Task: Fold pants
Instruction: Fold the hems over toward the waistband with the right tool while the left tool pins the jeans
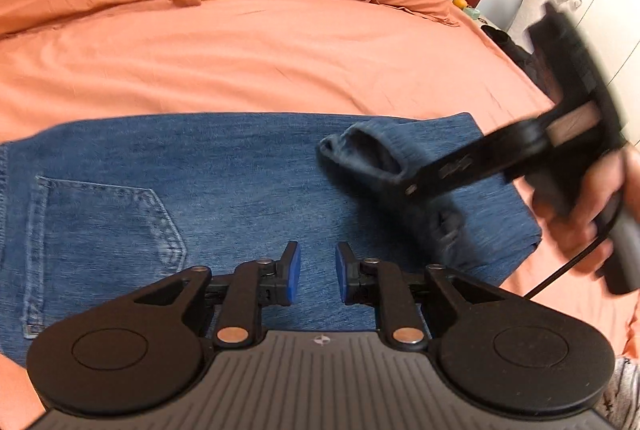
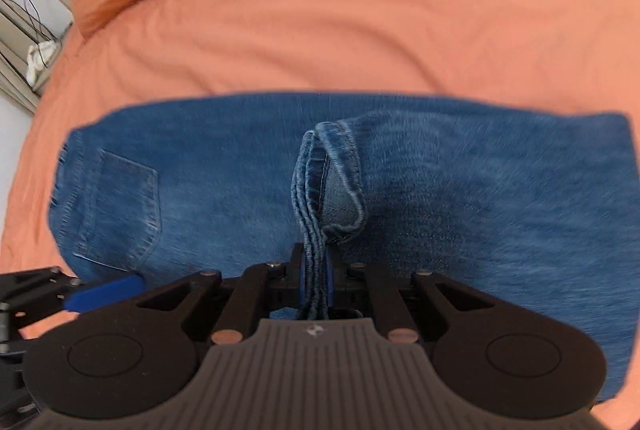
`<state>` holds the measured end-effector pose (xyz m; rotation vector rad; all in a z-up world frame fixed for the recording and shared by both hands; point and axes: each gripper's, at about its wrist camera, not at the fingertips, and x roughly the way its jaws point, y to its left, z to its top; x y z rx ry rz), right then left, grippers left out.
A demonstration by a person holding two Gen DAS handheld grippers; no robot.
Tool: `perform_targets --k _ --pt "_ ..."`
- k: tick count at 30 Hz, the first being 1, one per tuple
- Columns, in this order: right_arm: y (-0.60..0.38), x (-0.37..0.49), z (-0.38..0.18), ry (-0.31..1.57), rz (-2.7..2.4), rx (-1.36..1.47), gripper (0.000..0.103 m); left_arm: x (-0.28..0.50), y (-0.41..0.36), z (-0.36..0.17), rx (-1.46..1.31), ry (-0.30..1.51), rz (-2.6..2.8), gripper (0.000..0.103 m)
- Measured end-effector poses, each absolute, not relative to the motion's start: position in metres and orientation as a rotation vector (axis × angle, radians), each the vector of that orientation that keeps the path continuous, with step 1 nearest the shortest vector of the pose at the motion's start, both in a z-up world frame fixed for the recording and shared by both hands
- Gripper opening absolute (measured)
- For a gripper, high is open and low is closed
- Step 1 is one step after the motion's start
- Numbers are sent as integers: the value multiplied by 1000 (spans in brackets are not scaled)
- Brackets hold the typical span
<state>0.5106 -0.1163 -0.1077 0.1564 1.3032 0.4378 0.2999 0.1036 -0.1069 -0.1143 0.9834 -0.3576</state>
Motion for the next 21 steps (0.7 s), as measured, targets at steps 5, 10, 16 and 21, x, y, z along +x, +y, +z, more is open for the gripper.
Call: perform_targets --k 5,10,16,21 --pt "-113 513 -133 1328 447 204 23 312 104 -115 -199 1000 -383 38" --pt "-126 507 -116 1276 483 263 33 319 102 -116 -282 1008 -398 48" --pt "-195 497 -82 1149 414 190 34 340 97 -132 -400 1015 -354 65" --pt "-269 493 -82 1116 265 107 28 371 90 -158 -573 1024 -303 66"
